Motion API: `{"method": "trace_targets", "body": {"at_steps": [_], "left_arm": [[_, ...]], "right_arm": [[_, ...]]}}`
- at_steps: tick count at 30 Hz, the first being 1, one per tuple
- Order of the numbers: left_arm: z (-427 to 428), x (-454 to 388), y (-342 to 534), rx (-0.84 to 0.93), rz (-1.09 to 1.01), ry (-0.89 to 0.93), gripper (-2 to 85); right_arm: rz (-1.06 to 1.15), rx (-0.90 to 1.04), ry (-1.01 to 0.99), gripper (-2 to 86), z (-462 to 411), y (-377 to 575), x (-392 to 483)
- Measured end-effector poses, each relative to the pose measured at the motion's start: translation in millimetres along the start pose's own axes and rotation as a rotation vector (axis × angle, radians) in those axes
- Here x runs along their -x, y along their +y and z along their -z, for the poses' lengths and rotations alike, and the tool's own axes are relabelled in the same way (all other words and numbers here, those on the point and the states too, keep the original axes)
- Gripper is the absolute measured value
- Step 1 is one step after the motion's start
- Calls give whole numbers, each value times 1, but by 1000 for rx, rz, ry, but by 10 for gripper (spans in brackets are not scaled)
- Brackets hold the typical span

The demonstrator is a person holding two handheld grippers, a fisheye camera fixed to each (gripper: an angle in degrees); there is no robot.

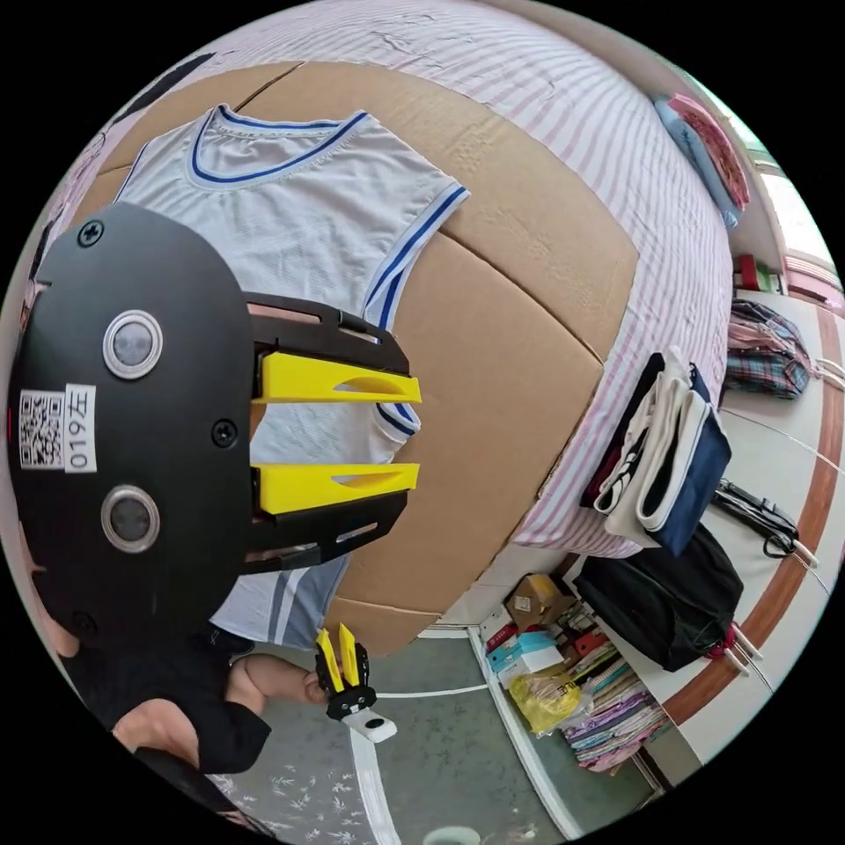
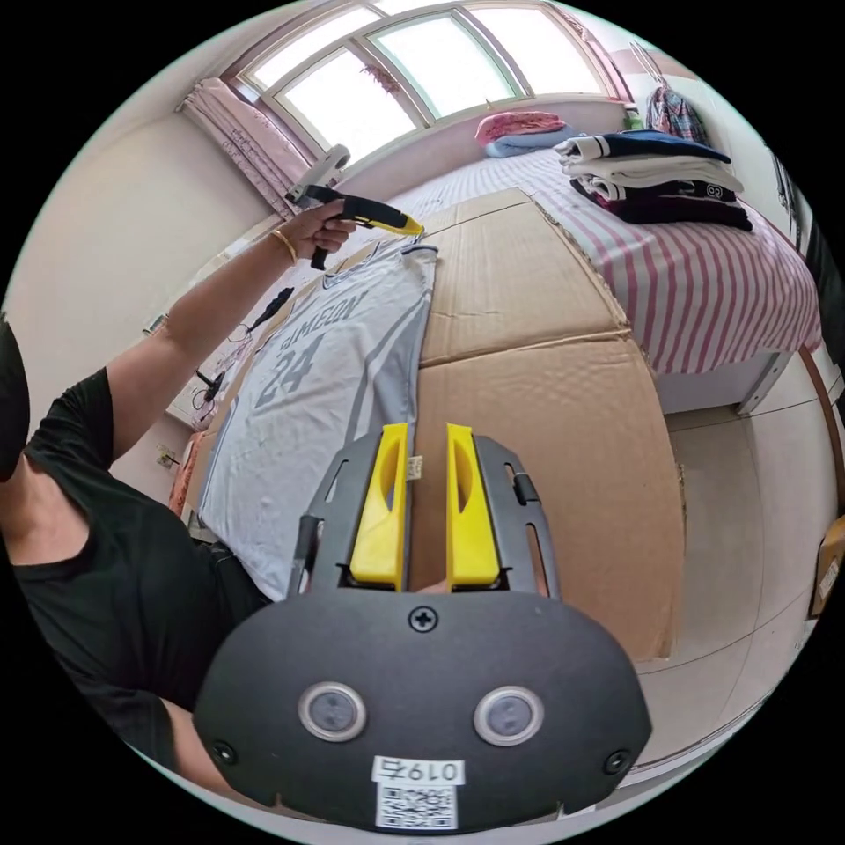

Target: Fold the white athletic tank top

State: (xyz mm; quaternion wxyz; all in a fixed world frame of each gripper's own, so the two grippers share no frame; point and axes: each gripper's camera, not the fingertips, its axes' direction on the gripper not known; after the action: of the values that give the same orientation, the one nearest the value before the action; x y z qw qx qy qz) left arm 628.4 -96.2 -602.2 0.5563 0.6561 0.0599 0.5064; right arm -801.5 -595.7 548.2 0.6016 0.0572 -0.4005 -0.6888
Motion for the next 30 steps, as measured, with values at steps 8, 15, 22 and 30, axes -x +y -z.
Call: {"method": "trace_targets", "body": {"at_steps": [8,15,22,30], "left_arm": [[-54,-16,-57,236,-43,-118,95],[-84,-24,-81,285,-75,-95,49],[-97,-22,-90,277,-97,-106,12],[-96,17,-85,152,15,-15,6]], "right_arm": [[15,-9,-47,79,-45,32,3],[23,-7,-81,79,-77,54,22],[67,19,-68,78,-108,62,61],[105,59,-44,70,-126,63,99]]}}
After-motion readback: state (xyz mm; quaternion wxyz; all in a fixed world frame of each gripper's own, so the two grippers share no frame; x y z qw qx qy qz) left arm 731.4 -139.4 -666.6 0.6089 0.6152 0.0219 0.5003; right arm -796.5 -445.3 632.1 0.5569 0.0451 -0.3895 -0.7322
